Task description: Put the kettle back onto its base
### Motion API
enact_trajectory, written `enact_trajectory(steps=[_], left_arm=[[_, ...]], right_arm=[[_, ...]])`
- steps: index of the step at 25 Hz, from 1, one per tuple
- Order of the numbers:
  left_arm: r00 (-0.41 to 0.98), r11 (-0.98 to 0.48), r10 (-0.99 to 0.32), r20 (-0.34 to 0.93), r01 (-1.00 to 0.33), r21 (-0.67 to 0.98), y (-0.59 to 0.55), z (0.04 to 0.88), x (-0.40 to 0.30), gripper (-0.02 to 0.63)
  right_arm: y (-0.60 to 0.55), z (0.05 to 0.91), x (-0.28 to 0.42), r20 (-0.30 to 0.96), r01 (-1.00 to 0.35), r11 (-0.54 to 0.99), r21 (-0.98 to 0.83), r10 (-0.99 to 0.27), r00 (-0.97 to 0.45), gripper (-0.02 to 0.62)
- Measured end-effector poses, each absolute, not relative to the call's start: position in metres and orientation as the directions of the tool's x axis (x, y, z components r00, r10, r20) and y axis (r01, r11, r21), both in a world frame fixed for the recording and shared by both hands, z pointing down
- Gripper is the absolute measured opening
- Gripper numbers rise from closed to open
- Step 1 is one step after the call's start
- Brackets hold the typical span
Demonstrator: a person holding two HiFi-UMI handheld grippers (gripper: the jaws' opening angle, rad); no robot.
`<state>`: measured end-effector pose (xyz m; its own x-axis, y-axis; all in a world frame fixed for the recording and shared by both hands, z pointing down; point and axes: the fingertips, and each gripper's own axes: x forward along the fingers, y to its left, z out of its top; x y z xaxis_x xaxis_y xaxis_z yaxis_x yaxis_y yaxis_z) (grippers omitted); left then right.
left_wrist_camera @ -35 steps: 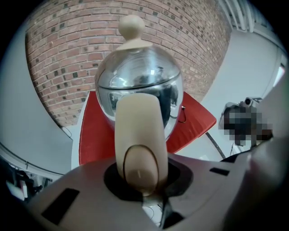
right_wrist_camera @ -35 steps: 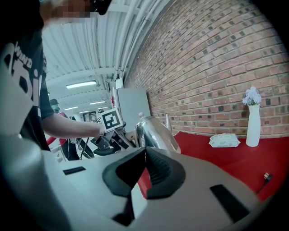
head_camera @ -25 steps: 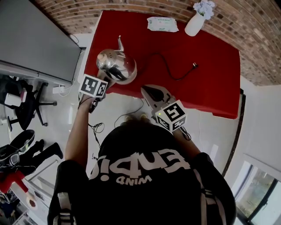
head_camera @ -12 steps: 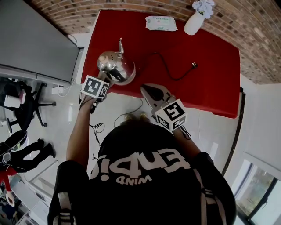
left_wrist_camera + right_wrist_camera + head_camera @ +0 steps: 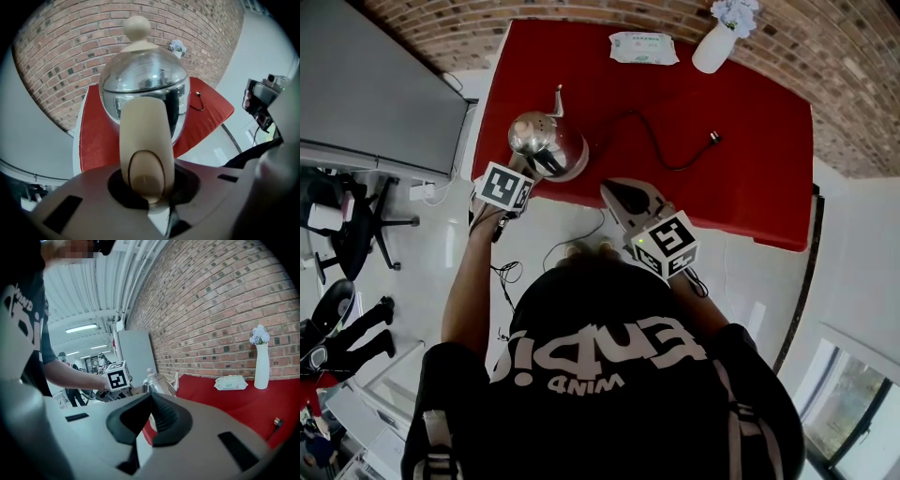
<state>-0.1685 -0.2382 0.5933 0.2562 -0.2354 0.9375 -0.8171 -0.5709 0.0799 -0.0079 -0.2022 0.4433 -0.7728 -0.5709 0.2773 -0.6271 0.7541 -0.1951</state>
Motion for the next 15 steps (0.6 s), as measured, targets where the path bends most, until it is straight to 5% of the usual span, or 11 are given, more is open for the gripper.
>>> enact_trajectory(steps=[15], left_arm=[[0.202, -0.628, -0.235, 0.951, -0.779, 0.01, -0.2395, 0.5961, -0.1647, 0.055]], right_arm=[[-0.2044, 0.4478, -0.0092, 0.283, -0.627, 0.753, -0.202, -0.568, -0.773, 0.023]])
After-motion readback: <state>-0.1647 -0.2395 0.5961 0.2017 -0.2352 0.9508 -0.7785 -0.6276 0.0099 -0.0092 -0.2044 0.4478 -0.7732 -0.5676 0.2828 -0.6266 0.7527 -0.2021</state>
